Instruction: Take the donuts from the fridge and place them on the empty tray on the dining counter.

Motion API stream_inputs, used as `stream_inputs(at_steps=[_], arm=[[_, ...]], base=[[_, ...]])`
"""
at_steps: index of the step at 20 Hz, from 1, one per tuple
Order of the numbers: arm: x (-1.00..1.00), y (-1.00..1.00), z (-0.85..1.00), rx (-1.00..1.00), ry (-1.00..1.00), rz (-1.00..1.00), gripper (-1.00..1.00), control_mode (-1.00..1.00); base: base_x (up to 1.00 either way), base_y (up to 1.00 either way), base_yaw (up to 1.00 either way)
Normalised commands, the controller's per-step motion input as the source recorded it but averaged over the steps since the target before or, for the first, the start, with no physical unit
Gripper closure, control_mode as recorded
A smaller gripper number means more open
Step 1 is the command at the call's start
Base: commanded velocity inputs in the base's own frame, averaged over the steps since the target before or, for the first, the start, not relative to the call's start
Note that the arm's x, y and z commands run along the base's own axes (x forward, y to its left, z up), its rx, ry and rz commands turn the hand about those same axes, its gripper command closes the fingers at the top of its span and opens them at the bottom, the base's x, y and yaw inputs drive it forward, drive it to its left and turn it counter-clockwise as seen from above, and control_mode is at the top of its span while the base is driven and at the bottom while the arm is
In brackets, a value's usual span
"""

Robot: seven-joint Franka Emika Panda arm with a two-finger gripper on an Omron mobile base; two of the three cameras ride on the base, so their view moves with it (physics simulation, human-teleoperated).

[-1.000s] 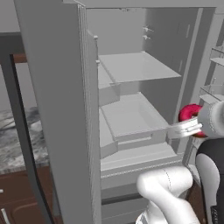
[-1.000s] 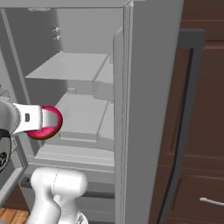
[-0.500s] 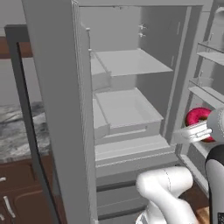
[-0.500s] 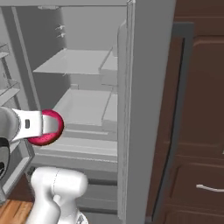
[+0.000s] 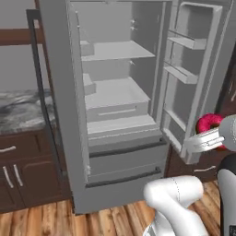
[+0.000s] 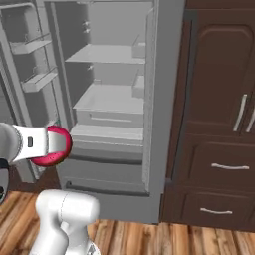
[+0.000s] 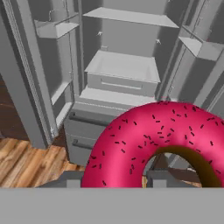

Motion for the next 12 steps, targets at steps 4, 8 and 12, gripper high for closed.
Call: stream_inputs(at_steps=[4,8,12], arm=[[0.0,0.0,0.0,0.0,0.0,0.0,1.0,1.0],[0.0,0.0,0.0,0.0,0.0,0.0,1.0,1.0],[0.0,0.0,0.0,0.0,0.0,0.0,1.0,1.0]], base=[[-1.0,0.0,0.0],[-1.0,0.0,0.0],[-1.0,0.0,0.0]])
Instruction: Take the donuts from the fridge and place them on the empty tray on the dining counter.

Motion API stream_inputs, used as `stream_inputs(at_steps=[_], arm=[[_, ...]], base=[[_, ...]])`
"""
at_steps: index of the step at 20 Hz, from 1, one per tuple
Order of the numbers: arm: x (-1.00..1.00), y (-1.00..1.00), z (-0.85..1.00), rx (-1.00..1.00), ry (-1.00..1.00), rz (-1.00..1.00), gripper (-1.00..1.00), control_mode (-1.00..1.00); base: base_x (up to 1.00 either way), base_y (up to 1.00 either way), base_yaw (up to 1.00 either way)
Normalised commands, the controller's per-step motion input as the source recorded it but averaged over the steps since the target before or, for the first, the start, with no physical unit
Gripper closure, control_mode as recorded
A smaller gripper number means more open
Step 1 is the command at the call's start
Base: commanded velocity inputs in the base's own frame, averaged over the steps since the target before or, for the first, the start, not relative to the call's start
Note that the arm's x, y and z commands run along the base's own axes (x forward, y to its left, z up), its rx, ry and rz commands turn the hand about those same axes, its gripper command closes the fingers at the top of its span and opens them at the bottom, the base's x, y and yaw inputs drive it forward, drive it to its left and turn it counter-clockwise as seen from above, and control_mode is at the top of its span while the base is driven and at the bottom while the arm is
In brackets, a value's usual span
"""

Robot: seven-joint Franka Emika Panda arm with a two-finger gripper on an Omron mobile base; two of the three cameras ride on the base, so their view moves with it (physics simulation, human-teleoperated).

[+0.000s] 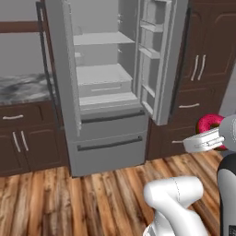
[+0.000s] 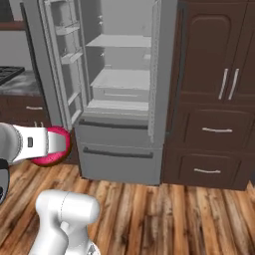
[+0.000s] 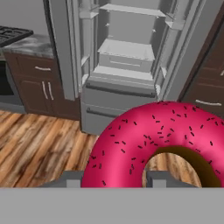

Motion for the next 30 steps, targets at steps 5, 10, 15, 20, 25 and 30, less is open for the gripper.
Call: stream_inputs(at_steps=[5,10,15,20,25,30], arm=[[0.0,0.0,0.0,0.0,0.0,0.0,1.0,1.0],[0.0,0.0,0.0,0.0,0.0,0.0,1.0,1.0],[0.0,0.0,0.0,0.0,0.0,0.0,1.0,1.0],[0.0,0.0,0.0,0.0,0.0,0.0,1.0,1.0],[0.0,0.0,0.0,0.0,0.0,0.0,1.0,1.0],[0.0,0.0,0.0,0.0,0.0,0.0,1.0,1.0]], base=[[-1.0,0.0,0.0],[-1.0,0.0,0.0],[-1.0,0.06,0.0],[-1.0,0.01,0.0],[-1.0,0.0,0.0],[-1.0,0.0,0.0]])
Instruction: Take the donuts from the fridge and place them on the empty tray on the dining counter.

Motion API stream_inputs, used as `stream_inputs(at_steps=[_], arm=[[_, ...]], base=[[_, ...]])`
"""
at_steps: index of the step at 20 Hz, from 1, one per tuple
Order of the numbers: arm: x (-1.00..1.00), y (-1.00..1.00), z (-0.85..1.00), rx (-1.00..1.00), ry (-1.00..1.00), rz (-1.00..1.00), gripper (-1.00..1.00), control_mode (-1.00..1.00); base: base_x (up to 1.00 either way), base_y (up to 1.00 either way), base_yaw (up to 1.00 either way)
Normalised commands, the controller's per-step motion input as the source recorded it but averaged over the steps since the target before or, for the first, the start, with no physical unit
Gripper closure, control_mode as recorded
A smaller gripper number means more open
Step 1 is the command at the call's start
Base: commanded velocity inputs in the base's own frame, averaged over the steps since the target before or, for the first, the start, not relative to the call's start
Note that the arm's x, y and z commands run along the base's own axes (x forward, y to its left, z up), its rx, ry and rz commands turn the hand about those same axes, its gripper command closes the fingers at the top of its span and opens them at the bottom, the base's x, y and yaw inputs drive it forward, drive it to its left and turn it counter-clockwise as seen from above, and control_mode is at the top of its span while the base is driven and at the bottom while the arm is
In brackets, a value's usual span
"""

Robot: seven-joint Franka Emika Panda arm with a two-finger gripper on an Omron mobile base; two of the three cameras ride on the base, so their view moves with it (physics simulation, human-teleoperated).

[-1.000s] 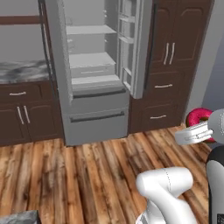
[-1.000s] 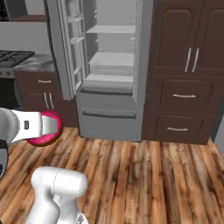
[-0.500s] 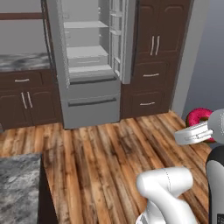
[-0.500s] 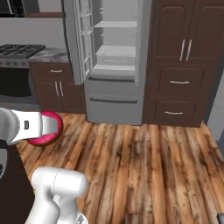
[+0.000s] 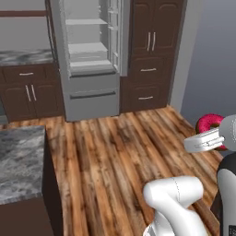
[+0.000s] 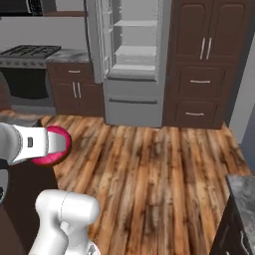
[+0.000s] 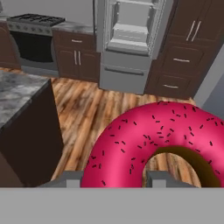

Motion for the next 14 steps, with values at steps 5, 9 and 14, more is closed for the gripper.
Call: stream_inputs(at_steps=[5,9,14], arm=[[0.0,0.0,0.0,0.0,0.0,0.0,1.0,1.0],[0.0,0.0,0.0,0.0,0.0,0.0,1.0,1.0],[0.0,0.0,0.0,0.0,0.0,0.0,1.0,1.0]], base=[[-0.93,0.26,0.0],[-0.06,1.0,0.0],[-0.68,1.0,0.0]])
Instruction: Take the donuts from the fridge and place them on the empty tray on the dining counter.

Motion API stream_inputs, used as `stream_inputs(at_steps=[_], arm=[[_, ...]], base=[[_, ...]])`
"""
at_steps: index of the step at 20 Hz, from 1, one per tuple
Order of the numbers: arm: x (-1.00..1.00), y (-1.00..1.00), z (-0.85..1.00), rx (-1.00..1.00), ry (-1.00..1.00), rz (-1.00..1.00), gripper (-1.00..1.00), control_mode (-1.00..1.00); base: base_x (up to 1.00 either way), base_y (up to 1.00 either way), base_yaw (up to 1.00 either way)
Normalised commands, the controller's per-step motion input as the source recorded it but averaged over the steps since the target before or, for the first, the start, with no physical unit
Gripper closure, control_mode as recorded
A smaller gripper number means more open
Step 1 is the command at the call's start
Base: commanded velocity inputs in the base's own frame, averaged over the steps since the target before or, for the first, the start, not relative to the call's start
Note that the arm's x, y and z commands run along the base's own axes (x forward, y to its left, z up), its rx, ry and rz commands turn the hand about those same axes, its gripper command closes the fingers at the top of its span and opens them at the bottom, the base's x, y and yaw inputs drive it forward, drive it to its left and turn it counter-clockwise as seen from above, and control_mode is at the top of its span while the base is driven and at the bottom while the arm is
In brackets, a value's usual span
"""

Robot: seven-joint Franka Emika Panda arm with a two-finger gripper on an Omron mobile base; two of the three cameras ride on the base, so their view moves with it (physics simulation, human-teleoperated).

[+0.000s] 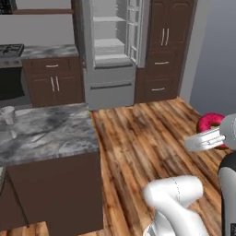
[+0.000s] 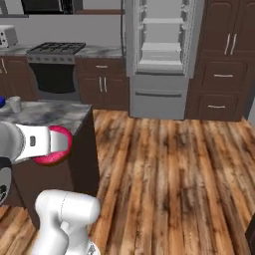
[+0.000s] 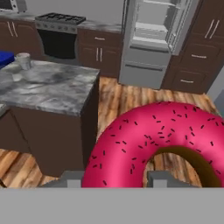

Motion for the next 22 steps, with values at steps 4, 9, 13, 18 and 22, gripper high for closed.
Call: stream_inputs(at_steps=[4,9,13,18,22], arm=[[0.0,0.0,0.0,0.0,0.0,0.0,1.0,1.0],[0.0,0.0,0.0,0.0,0.0,0.0,1.0,1.0],[0.0,0.0,0.0,0.0,0.0,0.0,1.0,1.0],[0.0,0.0,0.0,0.0,0.0,0.0,1.0,1.0],[0.0,0.0,0.0,0.0,0.0,0.0,1.0,1.0]], base=[[-1.0,1.0,0.0],[-0.76,1.0,0.0],[0.02,1.0,0.0],[0.13,1.0,0.0],[0.01,1.0,0.0]])
